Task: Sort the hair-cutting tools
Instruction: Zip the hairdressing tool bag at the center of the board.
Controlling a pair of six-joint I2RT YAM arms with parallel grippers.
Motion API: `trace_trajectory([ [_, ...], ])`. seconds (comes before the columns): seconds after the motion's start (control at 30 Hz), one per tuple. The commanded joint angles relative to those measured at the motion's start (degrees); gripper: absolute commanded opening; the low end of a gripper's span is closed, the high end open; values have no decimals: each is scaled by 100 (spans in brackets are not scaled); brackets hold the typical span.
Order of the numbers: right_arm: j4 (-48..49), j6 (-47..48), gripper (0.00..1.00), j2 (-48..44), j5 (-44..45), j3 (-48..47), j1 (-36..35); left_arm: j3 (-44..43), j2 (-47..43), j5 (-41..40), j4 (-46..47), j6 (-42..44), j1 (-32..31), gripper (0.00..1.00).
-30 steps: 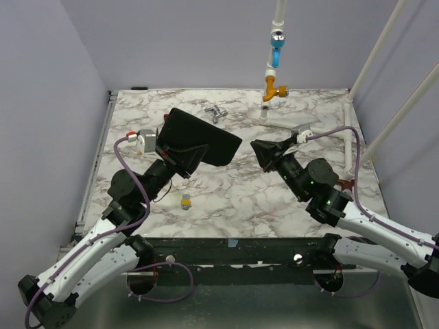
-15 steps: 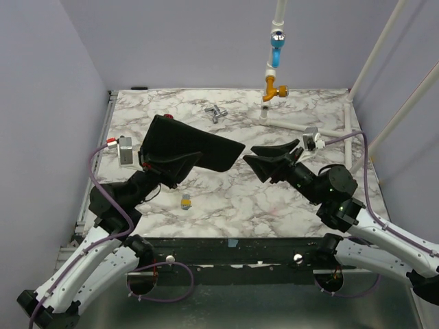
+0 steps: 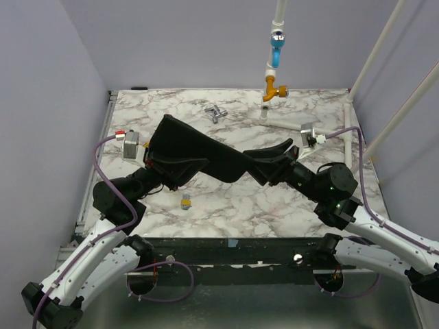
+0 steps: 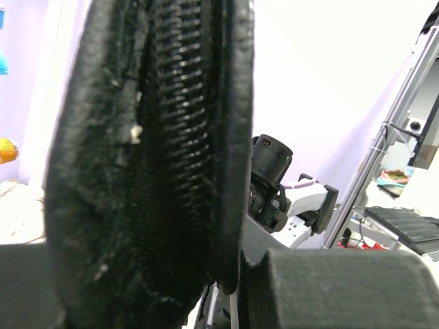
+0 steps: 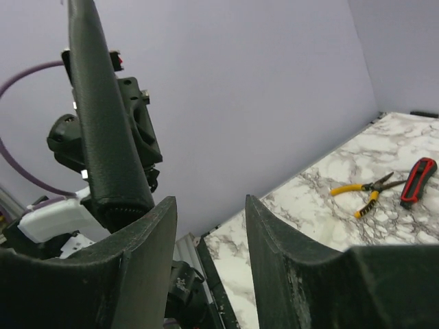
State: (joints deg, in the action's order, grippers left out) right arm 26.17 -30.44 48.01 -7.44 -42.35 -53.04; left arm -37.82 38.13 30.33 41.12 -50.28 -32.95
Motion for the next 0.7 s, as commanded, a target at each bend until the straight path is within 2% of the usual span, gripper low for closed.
trace_trajectory([
  [0.0, 183, -69, 48, -226, -288, 8, -14, -185, -108, -28, 350, -45, 51, 0],
  [0.27, -247, -24, 48, -447, -248, 101, -14, -226, -122, -293, 212, 26, 75, 0],
  [0.67, -315, -112, 49, -505, -354, 192, -16, -314, -44, -398, 185, 46, 84, 0],
])
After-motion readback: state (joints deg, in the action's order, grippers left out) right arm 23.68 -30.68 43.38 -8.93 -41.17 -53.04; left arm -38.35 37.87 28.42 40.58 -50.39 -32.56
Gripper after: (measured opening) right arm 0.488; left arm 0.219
